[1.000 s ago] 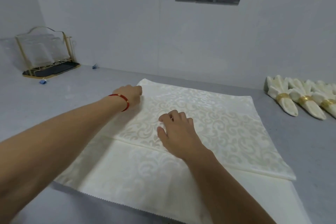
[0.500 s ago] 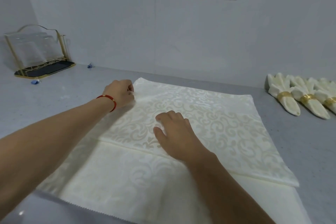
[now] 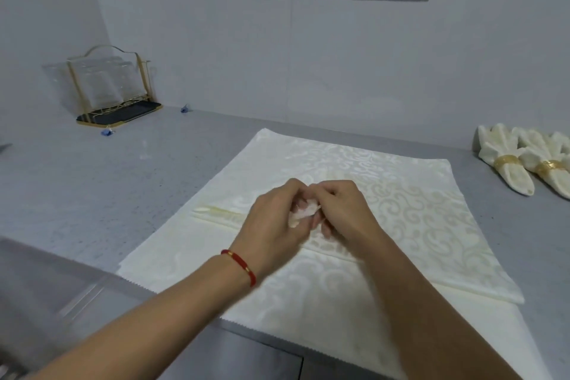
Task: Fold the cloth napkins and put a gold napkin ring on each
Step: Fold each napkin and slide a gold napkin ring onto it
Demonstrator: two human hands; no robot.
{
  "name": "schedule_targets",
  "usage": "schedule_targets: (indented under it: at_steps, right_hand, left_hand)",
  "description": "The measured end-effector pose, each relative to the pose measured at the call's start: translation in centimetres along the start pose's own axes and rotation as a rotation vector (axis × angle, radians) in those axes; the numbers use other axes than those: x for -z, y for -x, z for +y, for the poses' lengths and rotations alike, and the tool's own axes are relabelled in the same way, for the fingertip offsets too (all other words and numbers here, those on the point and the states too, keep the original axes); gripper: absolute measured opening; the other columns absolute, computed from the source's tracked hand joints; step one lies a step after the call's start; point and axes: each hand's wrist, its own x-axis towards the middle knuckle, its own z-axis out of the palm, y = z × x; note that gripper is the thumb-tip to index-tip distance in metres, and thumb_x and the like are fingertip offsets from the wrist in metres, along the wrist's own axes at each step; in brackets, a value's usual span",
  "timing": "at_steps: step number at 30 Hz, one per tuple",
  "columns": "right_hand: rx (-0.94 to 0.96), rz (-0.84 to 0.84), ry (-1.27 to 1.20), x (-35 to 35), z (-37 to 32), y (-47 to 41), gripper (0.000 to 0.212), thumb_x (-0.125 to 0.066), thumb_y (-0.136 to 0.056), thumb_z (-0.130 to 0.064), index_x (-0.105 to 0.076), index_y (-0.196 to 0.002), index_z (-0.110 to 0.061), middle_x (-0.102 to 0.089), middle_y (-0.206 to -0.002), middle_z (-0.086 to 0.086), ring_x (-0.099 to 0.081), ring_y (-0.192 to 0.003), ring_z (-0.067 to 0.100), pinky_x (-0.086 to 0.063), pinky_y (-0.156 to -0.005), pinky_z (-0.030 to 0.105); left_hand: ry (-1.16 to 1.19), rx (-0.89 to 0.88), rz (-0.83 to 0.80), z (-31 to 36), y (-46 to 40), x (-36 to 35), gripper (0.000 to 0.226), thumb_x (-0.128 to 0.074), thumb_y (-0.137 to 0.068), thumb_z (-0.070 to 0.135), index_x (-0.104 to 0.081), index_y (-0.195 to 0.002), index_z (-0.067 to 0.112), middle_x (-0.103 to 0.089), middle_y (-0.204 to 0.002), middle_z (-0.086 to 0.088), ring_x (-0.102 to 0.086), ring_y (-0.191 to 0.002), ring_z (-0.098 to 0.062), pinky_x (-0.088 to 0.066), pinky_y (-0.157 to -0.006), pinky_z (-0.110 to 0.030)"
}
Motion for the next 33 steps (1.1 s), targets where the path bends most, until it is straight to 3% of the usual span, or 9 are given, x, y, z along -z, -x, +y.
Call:
schedule_targets:
  at_steps: [2, 4, 6, 8, 13, 23, 29, 31, 33]
  right_hand:
    - [-0.032, 0.003, 0.074, 0.3, 0.1, 0.4, 0.02, -0.06, -0.09, -0.02, -0.078, -0.083, -0.017, -0.069, -0.062, 0.017, -0.049, -0.042, 0.02, -0.035, -0.041, 0.023]
    - [-0.053, -0.01, 0.107, 0.5, 0.0, 0.8, 0.015, -0.064, -0.09, -0.018, -0.077, -0.084, -0.016, -0.07, -0.063, 0.019, -0.048, -0.038, 0.013, -0.034, -0.039, 0.021]
    - [-0.051, -0.01, 0.146, 0.4, -0.1, 0.8, 0.012, -0.064, -0.09, -0.018, -0.075, -0.085, -0.015, -0.068, -0.06, 0.016, -0.05, -0.036, 0.011, -0.035, -0.037, 0.019]
    - [-0.038, -0.009, 0.199, 0.4, -0.1, 0.8, 0.011, -0.064, -0.09, -0.018, -0.074, -0.085, -0.016, -0.065, -0.057, 0.01, -0.053, -0.038, 0.012, -0.036, -0.037, 0.019]
    - [-0.05, -0.064, 0.277, 1.1, 0.0, 0.7, 0.007, -0.064, -0.088, -0.021, -0.071, -0.09, -0.017, -0.06, -0.057, -0.003, -0.054, -0.043, 0.01, -0.04, -0.042, 0.023]
    - [-0.091, -0.105, 0.309, 1.4, -0.2, 1.1, 0.008, -0.07, -0.085, -0.014, -0.07, -0.093, -0.015, -0.061, -0.062, -0.004, -0.056, -0.044, 0.01, -0.043, -0.044, 0.023]
    - [-0.132, -0.133, 0.385, 1.7, 0.0, 1.1, 0.022, -0.075, -0.08, -0.019, -0.064, -0.098, -0.021, -0.066, -0.077, 0.001, -0.063, -0.055, 0.015, -0.052, -0.054, 0.03]
    - [-0.112, -0.078, 0.514, 1.8, 0.0, 1.0, 0.025, -0.075, -0.078, -0.032, -0.058, -0.096, -0.027, -0.067, -0.085, -0.001, -0.068, -0.068, 0.018, -0.053, -0.062, 0.034]
    - [-0.016, 0.102, 0.703, 1.7, 0.1, 0.6, 0.026, -0.068, -0.083, -0.045, -0.054, -0.097, -0.027, -0.064, -0.088, -0.003, -0.064, -0.08, 0.021, -0.045, -0.068, 0.034]
  left_hand:
    - [-0.181, -0.022, -0.014, -0.5, 1.0, 0.1, 0.026, -0.055, -0.09, 0.048, -0.059, -0.108, 0.031, -0.063, -0.106, 0.015, -0.055, -0.102, -0.006, -0.043, -0.088, -0.026]
    - [-0.401, -0.006, -0.048, -1.7, 1.8, 0.6, 0.042, -0.033, -0.094, 0.052, -0.057, -0.122, 0.032, -0.058, -0.128, 0.012, -0.048, -0.124, -0.012, -0.037, -0.105, -0.04]
    - [-0.57, 0.071, -0.137, -2.7, 2.3, 1.1, 0.053, -0.013, -0.101, 0.051, -0.043, -0.142, 0.037, -0.037, -0.155, 0.009, -0.028, -0.146, -0.018, -0.021, -0.118, -0.055]
    - [-0.619, 0.13, -0.217, -3.0, 2.5, 1.0, 0.055, -0.005, -0.104, 0.051, -0.021, -0.155, 0.041, -0.015, -0.167, 0.009, -0.008, -0.155, -0.021, -0.005, -0.12, -0.063]
    - [-0.605, 0.205, -0.273, -2.7, 2.3, 0.8, 0.053, -0.004, -0.103, 0.05, -0.007, -0.157, 0.048, -0.006, -0.169, 0.008, -0.001, -0.156, -0.022, 0.004, -0.117, -0.069]
    - [-0.712, 0.219, -0.277, -3.0, 2.3, 0.7, 0.053, -0.008, -0.103, 0.049, -0.009, -0.156, 0.05, -0.006, -0.169, 0.005, -0.001, -0.155, -0.03, 0.003, -0.111, -0.076]
    - [-0.719, 0.269, -0.311, -3.3, 2.1, 0.5, 0.055, -0.007, -0.099, 0.053, -0.004, -0.154, 0.054, -0.003, -0.169, 0.007, 0.002, -0.154, -0.036, 0.004, -0.105, -0.082]
    - [-0.72, 0.274, -0.321, -3.4, 2.0, 0.5, 0.056, -0.007, -0.098, 0.054, -0.003, -0.153, 0.054, -0.004, -0.169, 0.007, 0.002, -0.154, -0.037, 0.003, -0.105, -0.082]
    - [-0.723, 0.27, -0.331, -3.4, 2.0, 0.4, 0.056, -0.008, -0.098, 0.054, -0.003, -0.153, 0.054, -0.006, -0.169, 0.007, 0.001, -0.154, -0.037, 0.002, -0.105, -0.082]
